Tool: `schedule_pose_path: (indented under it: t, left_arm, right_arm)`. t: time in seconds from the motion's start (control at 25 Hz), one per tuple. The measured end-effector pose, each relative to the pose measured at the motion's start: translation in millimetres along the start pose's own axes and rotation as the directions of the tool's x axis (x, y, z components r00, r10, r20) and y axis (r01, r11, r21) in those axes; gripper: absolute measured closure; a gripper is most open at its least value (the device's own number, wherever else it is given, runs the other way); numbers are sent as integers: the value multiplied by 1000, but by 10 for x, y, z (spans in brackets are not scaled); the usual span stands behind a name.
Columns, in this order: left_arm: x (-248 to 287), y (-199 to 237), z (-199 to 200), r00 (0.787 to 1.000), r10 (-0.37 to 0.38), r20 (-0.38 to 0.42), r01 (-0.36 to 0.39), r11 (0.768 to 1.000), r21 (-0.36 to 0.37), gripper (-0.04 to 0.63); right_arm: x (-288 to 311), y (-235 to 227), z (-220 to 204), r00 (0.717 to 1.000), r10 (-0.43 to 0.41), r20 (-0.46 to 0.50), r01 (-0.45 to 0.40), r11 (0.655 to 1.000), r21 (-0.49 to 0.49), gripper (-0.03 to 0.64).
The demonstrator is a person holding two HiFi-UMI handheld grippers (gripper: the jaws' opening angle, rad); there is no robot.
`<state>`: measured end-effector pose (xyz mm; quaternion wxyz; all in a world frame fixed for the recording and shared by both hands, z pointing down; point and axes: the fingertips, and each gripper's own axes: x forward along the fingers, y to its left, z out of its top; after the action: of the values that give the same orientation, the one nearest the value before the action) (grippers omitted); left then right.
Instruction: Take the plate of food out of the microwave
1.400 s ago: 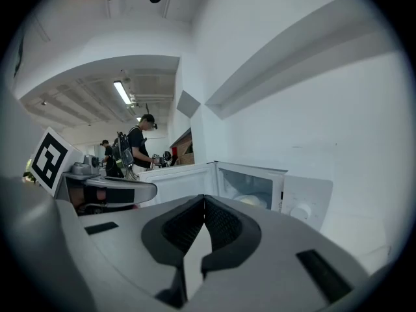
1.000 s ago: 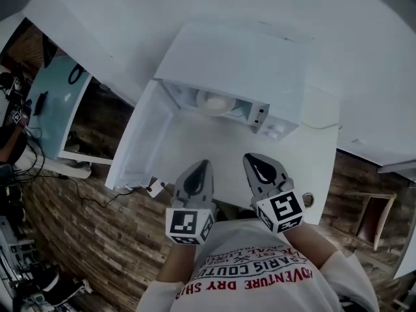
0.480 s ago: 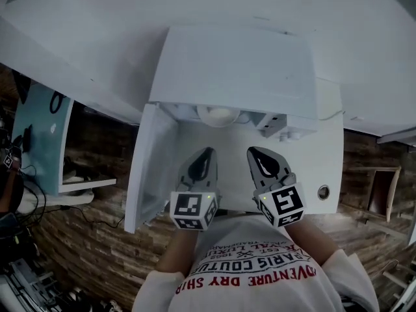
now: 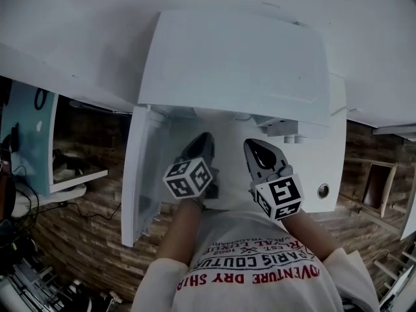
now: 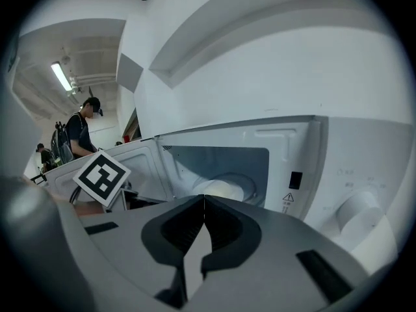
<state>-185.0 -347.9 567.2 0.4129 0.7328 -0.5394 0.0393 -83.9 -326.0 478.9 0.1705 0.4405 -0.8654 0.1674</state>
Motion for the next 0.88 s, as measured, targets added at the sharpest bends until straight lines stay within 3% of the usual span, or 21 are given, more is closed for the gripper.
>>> schedule_pose_path:
  t: [0.12, 0.24, 0.4, 0.48, 0.6, 0.88]
  left_arm:
    - [133, 117, -37, 999, 38, -26, -38, 999, 4, 582]
    - [256, 147, -42, 998, 39, -50, -40, 999, -16, 514]
    - [364, 143, -17, 999, 6, -54, -14, 988, -155, 468]
    - [393, 158, 21, 999, -18, -37, 7, 963, -271, 462]
    - [398, 166, 53, 998, -57, 5, 54, 897, -439, 457]
    - [524, 168, 124, 997, -64, 49, 81, 791, -607, 454]
  right_arm:
    - [103, -38, -20, 1000, -6, -9, 6, 1000, 3, 606]
    - [222, -85, -62, 1000, -15, -11, 15, 1000, 5, 604]
    - [295, -94, -77, 1000, -10, 3, 10, 1000, -5, 604]
    - [314, -81, -77, 1000, 2, 10, -2, 1000, -6, 606]
    - [323, -56, -106, 1000, 19, 1, -19, 1000, 11, 606]
    - [327, -85, -104, 1000, 28, -7, -28, 1000, 2, 604]
